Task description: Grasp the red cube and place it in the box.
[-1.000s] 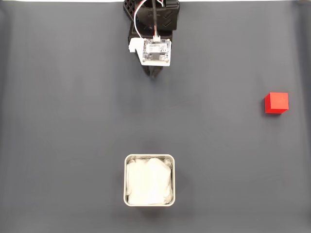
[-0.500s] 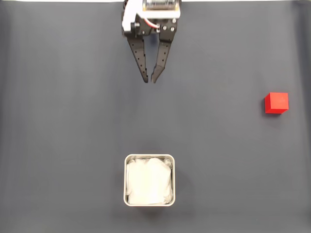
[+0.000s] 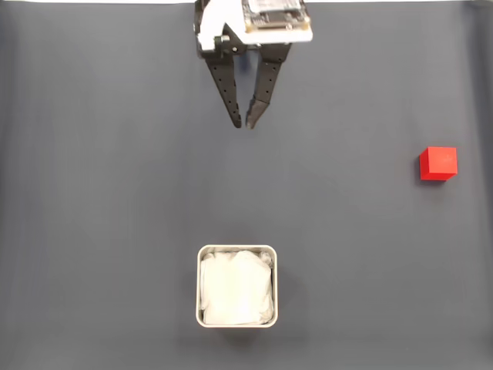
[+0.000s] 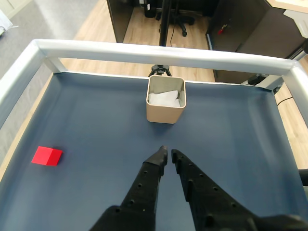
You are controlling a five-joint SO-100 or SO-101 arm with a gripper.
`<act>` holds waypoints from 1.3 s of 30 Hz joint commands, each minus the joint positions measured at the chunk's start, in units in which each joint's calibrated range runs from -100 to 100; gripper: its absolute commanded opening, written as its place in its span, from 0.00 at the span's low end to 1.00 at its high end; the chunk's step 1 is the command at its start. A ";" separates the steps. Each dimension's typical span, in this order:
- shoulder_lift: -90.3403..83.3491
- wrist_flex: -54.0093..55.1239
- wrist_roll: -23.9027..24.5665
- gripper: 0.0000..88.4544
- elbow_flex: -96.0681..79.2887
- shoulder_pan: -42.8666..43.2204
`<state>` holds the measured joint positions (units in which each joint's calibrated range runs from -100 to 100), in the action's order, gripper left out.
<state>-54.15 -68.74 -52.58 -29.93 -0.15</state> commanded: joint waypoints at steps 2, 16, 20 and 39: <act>2.76 -0.94 -1.22 0.00 4.29 2.71; 8.57 -0.94 -2.30 0.02 8.39 16.91; 9.26 -0.77 -2.39 0.02 8.67 20.82; 12.55 2.59 -1.71 0.06 7.48 33.46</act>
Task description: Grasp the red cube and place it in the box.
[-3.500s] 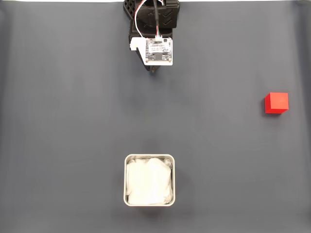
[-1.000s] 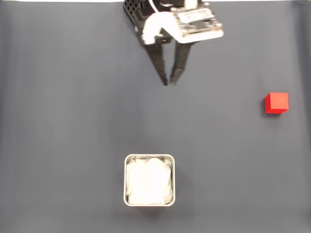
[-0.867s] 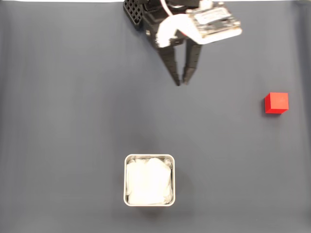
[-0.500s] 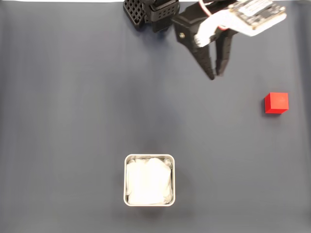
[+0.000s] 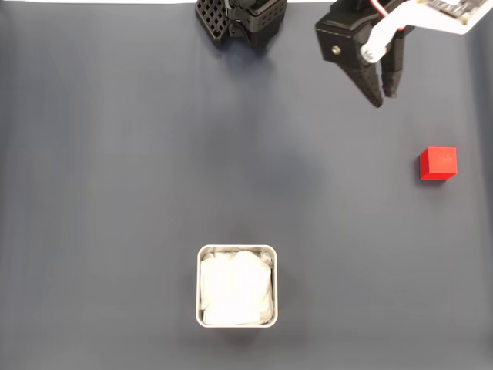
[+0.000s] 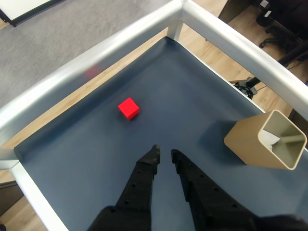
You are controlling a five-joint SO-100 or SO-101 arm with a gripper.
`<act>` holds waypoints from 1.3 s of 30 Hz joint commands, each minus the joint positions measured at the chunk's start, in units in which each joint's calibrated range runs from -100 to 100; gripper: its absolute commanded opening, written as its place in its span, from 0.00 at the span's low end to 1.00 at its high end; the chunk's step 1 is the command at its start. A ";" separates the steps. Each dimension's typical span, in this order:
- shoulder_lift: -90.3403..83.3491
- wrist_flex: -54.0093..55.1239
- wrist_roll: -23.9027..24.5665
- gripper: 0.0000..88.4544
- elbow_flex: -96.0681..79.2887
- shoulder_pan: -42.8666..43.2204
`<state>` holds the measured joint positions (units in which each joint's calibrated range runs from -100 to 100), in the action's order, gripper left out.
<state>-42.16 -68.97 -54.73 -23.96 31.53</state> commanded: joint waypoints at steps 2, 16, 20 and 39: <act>1.35 4.30 0.44 0.06 1.06 2.56; 7.85 11.68 0.29 0.19 0.69 4.91; 9.75 12.66 0.34 0.23 0.69 4.91; 16.60 20.53 -0.78 0.37 -3.59 4.69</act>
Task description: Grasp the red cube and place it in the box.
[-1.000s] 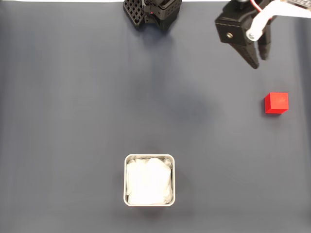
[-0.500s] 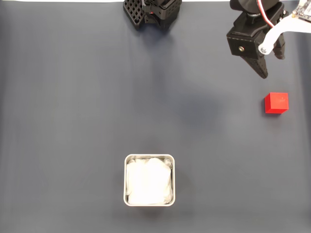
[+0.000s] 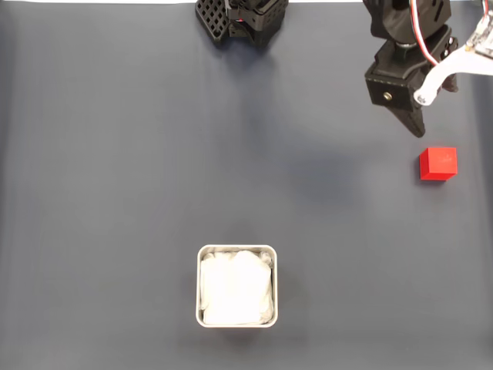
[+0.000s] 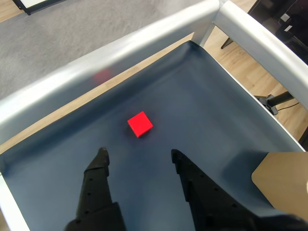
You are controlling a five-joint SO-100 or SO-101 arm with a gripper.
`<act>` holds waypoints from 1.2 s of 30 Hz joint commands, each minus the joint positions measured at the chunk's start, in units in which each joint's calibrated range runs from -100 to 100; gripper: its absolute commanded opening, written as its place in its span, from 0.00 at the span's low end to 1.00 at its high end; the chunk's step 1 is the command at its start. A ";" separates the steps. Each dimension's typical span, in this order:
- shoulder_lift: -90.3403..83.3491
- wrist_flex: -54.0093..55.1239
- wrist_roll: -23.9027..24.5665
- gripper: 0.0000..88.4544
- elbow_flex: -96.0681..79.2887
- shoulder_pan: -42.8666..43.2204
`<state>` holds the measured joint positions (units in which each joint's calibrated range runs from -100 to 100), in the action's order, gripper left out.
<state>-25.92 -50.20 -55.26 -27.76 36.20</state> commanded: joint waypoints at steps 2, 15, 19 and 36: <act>1.23 2.25 -0.24 0.38 0.20 -0.19; 7.81 8.56 -1.03 0.42 0.20 -0.55; 9.98 10.20 -1.22 0.42 0.29 -0.55; 18.64 15.12 -1.76 0.43 3.31 -0.48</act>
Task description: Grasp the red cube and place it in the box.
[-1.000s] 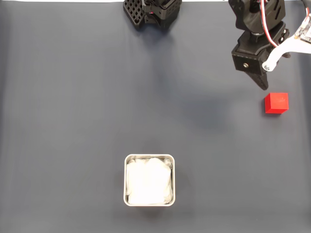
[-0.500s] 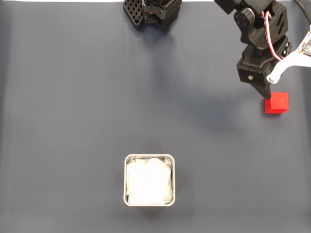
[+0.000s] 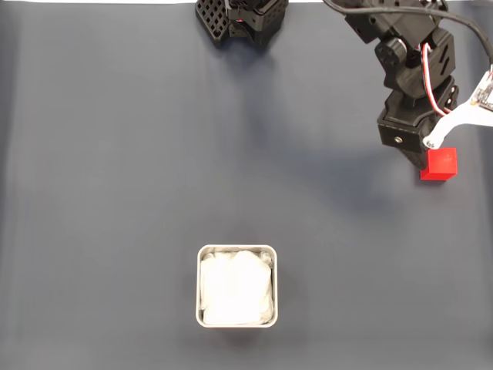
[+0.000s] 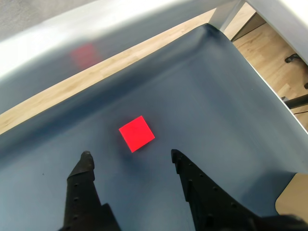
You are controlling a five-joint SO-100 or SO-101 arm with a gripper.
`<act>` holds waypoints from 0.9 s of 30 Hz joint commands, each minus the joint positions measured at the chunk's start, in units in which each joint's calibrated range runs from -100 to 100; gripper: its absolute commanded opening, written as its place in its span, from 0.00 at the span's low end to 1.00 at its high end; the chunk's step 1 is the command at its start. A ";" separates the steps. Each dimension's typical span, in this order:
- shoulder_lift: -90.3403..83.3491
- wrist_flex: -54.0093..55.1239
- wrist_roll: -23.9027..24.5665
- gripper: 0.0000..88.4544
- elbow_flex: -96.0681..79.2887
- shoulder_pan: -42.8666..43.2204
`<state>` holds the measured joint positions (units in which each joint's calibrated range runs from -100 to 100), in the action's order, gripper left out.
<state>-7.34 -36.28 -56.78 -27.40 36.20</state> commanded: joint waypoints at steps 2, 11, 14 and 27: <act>0.93 1.52 -0.10 0.43 3.49 -0.34; 5.00 2.01 0.83 0.43 7.14 0.02; 6.21 2.34 0.88 0.43 8.33 0.16; 10.54 3.16 1.61 0.43 12.16 1.51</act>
<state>3.69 -34.29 -55.70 -17.90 36.80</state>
